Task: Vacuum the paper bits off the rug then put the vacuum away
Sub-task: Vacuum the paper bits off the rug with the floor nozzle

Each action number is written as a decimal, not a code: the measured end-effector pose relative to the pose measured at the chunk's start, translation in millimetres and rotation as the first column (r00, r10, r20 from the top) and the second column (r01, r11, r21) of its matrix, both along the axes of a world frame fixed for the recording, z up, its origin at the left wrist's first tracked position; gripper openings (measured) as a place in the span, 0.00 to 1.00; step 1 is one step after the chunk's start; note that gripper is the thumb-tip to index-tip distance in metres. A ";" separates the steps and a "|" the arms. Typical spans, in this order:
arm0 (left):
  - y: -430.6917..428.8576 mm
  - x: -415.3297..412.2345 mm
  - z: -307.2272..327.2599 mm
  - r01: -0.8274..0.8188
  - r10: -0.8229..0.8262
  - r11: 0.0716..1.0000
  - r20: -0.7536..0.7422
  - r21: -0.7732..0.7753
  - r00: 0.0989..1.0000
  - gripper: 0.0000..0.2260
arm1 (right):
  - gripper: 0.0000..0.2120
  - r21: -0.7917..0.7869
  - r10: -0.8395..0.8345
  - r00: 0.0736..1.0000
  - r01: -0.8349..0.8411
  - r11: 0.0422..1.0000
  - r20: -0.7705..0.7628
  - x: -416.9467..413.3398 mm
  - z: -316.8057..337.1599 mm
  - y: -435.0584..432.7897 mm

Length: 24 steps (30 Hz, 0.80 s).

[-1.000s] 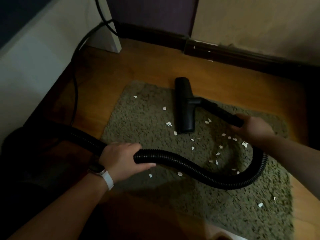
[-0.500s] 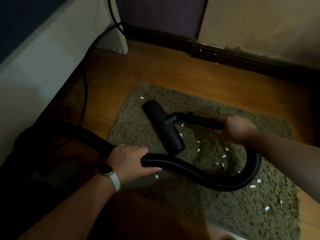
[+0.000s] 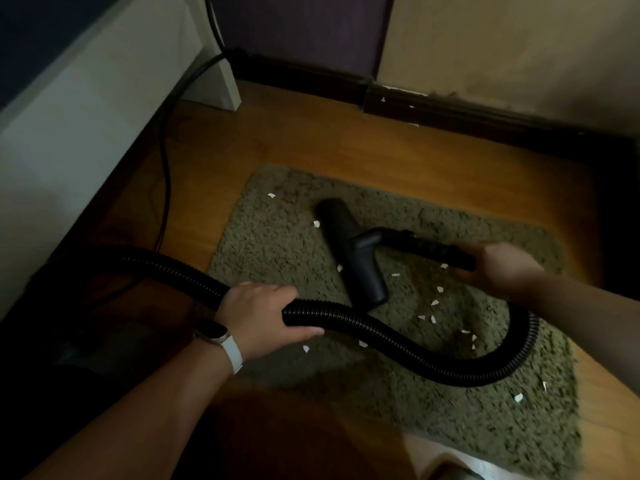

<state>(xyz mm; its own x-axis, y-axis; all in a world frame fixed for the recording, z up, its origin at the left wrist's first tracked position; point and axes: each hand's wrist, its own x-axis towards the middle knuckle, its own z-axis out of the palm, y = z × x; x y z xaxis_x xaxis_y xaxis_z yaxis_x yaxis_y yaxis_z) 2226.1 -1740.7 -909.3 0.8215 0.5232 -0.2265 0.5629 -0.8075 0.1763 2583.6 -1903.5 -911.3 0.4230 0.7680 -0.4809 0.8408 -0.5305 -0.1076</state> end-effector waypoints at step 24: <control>-4.6 -12.0 -9.7 0.026 -0.026 1.000 -0.003 -0.017 1.000 0.26 | 0.19 0.029 -0.025 1.000 0.025 0.999 0.015 -9.1 1.1 15.7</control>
